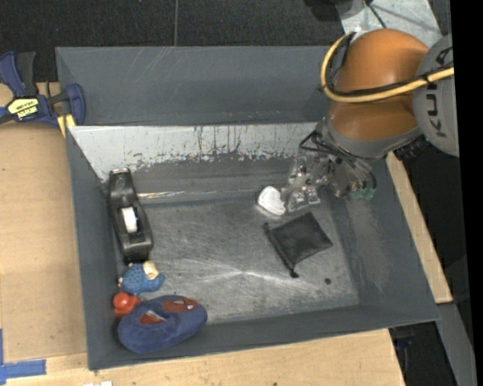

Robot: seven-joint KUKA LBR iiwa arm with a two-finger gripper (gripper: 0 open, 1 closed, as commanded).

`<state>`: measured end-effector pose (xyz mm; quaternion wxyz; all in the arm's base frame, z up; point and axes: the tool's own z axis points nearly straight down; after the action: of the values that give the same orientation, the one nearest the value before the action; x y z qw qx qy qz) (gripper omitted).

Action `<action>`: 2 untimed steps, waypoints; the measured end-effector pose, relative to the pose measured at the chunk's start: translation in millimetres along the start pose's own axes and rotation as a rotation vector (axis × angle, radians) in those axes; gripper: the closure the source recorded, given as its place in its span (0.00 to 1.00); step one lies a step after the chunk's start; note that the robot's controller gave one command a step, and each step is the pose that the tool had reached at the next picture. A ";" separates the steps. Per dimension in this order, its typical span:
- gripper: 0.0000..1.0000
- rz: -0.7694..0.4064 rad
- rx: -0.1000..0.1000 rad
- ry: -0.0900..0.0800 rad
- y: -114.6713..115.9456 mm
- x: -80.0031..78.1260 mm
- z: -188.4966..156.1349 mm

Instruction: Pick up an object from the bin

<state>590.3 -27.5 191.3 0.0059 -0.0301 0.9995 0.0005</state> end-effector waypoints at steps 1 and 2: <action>1.00 0.083 0.000 0.015 27.2 1.8 69.4; 1.00 0.100 0.003 0.004 -7.5 -9.9 35.3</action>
Offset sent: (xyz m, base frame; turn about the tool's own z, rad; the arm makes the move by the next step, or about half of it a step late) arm -0.0019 0.0257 -0.0663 0.0845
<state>601.0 -34.3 156.1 0.0038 0.0197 0.9998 -0.0006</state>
